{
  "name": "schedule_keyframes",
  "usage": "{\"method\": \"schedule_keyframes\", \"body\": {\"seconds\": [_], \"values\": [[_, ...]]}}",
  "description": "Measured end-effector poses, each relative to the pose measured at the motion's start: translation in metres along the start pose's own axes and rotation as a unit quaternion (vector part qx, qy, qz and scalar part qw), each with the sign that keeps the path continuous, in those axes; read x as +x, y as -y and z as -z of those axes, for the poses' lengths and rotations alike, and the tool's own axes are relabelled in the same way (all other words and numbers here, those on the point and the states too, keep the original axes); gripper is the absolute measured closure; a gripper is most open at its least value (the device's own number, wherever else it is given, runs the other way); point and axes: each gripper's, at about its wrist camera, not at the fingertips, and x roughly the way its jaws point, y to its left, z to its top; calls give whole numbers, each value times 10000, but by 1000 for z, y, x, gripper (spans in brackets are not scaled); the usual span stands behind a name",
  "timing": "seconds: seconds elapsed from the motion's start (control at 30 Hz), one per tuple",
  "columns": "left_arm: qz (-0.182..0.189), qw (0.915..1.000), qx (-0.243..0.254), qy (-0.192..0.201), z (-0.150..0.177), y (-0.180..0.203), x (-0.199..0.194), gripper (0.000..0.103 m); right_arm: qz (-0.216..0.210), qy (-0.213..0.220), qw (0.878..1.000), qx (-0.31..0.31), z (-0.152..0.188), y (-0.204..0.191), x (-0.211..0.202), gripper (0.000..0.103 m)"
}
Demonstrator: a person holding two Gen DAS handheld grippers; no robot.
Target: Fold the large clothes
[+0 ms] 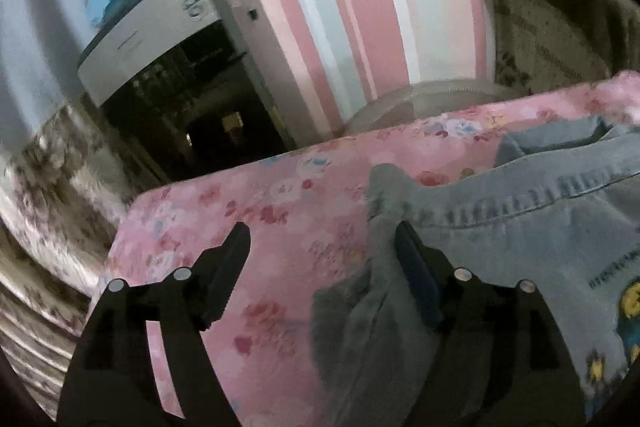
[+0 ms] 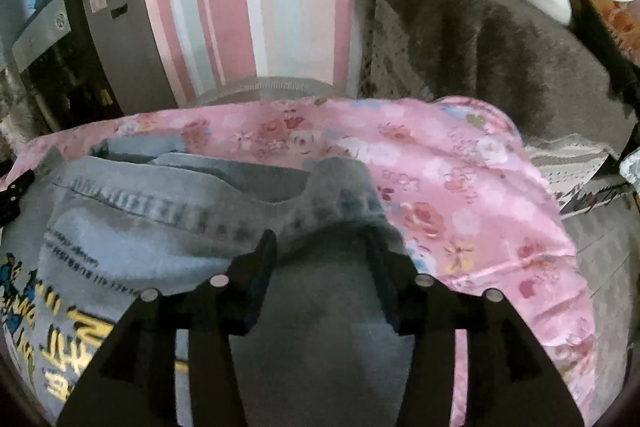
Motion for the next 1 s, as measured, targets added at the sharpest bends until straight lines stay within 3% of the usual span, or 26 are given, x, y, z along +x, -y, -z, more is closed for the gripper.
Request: {"method": "schedule_keyframes", "body": {"seconds": [0.03,0.17,0.3,0.47,0.6,0.67,1.0], "values": [[40,9999,-62,89,3,-6,-9,25,105,168,9998,54,3,4,-11,19],[243,9984,-144,499,20,-18,-56,3,-69,482,9979,424,30,34,-52,17],[667,9951,-395,615,48,-15,-95,3,-242,474,9957,758,77,66,-78,17],[800,9923,-662,676,81,-3,-117,3,-354,453,9935,979,108,80,-91,17],[850,9918,-753,594,95,12,-122,3,-479,483,9938,874,110,66,-92,17],[1090,9885,-922,504,97,11,-125,3,-467,528,9942,812,110,59,-89,17],[1239,9806,-997,1142,118,-1,-196,3,-277,624,9972,316,122,36,-90,17]]}}
